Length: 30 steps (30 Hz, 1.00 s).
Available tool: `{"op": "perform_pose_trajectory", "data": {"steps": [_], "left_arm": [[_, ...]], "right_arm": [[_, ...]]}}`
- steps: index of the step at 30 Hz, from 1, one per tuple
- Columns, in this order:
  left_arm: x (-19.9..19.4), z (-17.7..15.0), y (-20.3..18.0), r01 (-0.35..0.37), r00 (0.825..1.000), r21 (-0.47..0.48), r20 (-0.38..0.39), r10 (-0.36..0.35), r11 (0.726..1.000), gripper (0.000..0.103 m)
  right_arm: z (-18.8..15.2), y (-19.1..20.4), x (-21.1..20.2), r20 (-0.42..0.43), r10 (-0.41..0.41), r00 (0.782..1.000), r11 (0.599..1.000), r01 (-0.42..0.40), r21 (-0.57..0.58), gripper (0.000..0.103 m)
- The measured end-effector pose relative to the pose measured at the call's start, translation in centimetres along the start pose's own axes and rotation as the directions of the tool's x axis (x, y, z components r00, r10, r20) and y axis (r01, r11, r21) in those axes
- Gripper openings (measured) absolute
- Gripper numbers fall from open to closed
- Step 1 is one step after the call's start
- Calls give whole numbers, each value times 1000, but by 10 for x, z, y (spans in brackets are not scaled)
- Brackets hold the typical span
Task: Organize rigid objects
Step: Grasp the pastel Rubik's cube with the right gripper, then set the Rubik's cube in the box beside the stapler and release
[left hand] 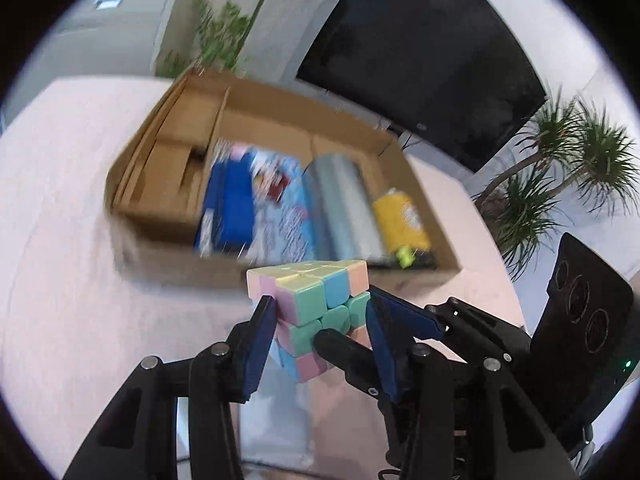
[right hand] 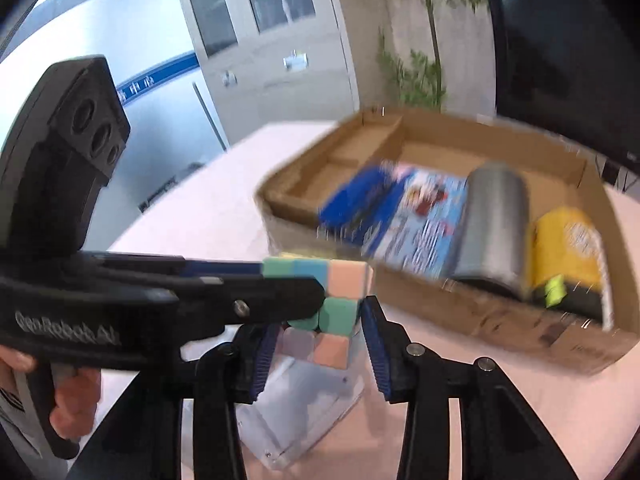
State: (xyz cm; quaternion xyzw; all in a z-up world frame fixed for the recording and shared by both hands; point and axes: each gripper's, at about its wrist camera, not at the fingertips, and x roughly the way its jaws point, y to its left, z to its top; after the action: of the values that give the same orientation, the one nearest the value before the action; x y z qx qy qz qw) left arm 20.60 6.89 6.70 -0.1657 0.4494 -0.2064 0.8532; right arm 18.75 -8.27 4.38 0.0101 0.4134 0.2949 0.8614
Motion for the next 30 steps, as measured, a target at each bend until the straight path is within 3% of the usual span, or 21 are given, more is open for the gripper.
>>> {"op": "perform_pose_trajectory", "data": {"steps": [2, 10, 17, 22, 30], "left_arm": [[4, 15, -5, 13, 1000, 10, 2, -13, 1000, 44], [35, 45, -18, 19, 999, 27, -45, -18, 999, 43], [61, 79, -3, 36, 998, 33, -50, -34, 999, 43], [90, 68, 21, 36, 990, -25, -132, -39, 999, 43], [89, 52, 22, 51, 992, -7, -117, -51, 999, 43]], "right_arm": [[15, -9, -6, 34, -14, 999, 1000, 15, -16, 41], [37, -55, -3, 23, 13, 1000, 993, -15, 114, 41], [60, -79, 21, 36, 14, 999, 985, -20, 169, 41], [46, -74, 47, -25, -1, 1000, 987, 5, 162, 41], [26, -66, 55, -41, -36, 999, 989, 42, 142, 40]]}}
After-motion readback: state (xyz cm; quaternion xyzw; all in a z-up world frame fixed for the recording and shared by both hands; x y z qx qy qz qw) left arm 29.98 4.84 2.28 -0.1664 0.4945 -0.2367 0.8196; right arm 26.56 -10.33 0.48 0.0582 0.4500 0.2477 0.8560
